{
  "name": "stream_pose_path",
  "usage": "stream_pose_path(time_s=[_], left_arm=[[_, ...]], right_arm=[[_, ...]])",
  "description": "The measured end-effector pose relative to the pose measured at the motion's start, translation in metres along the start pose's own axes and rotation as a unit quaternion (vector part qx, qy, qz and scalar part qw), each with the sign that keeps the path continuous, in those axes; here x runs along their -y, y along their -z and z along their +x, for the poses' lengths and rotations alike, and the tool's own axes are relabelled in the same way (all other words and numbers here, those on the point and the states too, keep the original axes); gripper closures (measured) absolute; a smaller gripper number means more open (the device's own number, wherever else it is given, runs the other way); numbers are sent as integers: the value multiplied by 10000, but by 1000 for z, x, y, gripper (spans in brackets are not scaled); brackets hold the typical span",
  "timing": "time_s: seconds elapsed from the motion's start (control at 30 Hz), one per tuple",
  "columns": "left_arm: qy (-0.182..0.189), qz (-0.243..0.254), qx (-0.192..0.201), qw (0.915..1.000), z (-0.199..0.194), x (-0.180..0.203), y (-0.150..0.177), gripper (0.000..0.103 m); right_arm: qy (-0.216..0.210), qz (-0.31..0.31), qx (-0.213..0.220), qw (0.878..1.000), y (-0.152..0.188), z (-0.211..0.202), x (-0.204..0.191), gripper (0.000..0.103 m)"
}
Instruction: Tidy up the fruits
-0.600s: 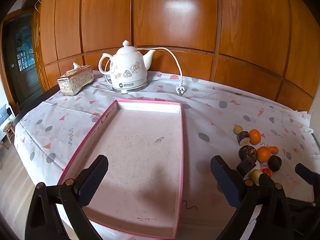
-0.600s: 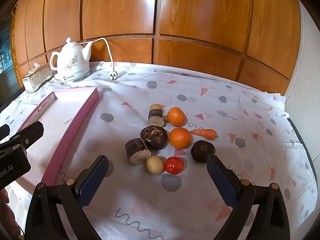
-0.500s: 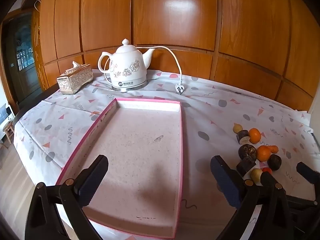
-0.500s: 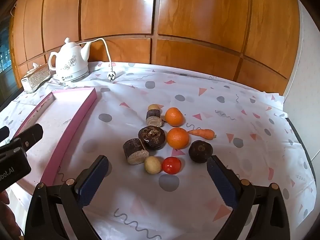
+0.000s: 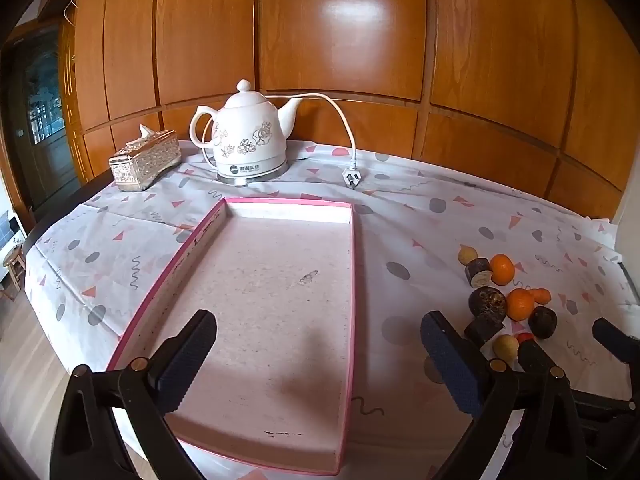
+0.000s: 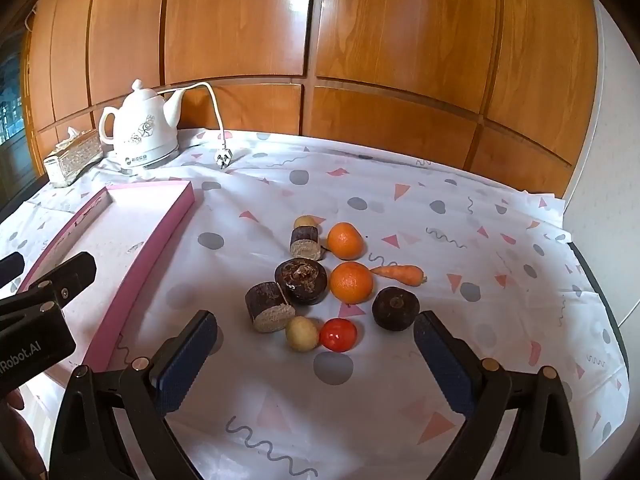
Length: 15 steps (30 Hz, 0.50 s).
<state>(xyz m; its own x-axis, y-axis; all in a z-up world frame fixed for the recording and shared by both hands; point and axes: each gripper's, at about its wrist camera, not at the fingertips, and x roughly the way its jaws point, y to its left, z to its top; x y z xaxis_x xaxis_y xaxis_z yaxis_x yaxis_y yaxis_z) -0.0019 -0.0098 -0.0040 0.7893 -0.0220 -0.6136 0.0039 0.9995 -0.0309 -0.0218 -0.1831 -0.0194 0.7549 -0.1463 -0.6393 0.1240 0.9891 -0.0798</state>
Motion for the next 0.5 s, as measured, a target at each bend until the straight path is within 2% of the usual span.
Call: stream_pose_path(time_s=[0.5], left_arm=[[128,52,9,9999,-4,2,0,0]], right_arm=[[-20,5,-69,10000,3,1,-1,3]])
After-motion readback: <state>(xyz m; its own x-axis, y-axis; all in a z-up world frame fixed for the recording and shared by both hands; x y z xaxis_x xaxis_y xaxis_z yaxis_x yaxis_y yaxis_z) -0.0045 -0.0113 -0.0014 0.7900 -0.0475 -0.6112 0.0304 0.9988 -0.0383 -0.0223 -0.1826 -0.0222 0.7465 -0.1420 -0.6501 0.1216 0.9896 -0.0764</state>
